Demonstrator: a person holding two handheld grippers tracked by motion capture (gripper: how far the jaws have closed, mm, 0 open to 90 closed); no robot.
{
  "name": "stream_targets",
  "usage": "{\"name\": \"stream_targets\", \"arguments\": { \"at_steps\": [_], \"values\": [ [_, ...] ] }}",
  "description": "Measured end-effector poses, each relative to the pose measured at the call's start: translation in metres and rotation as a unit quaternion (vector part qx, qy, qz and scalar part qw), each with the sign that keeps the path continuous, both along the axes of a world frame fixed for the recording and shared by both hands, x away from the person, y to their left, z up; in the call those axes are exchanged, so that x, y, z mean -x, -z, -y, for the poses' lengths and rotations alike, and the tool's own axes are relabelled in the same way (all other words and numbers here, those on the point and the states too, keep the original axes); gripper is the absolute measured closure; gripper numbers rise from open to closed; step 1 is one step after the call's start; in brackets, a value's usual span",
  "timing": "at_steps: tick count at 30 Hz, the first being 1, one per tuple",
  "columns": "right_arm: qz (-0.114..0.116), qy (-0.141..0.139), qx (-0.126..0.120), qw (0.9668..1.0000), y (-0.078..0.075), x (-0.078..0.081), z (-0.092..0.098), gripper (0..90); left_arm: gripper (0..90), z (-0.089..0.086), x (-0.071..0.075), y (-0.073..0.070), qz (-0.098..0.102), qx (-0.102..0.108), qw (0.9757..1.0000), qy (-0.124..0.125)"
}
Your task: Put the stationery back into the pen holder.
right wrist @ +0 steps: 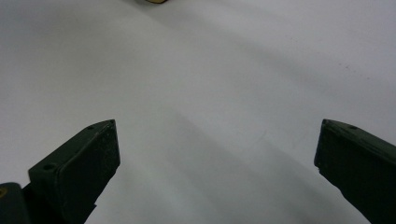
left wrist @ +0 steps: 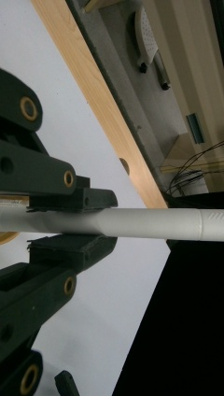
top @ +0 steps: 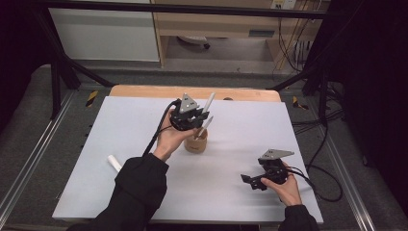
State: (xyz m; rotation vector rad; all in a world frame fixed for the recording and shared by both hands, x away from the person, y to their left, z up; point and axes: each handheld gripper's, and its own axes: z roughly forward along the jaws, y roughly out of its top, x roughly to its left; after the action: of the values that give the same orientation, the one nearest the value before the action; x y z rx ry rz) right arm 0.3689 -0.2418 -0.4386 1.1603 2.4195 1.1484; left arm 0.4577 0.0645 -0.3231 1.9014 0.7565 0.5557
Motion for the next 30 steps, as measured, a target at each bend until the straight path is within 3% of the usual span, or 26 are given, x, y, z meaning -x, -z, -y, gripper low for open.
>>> {"name": "stream_targets", "arguments": {
  "at_steps": [16,30],
  "values": [
    [-0.002,-0.004,0.001,1.0000,0.001,0.000,-0.001,1.0,77.9,0.009,-0.021,0.027,-0.015,-0.004,0.9999,-0.007],
    [-0.004,-0.005,0.002,1.0000,0.002,0.000,-0.002,1.0,77.9,0.004,-0.024,0.052,-0.032,-0.011,0.9994,0.000]
  ]
}}
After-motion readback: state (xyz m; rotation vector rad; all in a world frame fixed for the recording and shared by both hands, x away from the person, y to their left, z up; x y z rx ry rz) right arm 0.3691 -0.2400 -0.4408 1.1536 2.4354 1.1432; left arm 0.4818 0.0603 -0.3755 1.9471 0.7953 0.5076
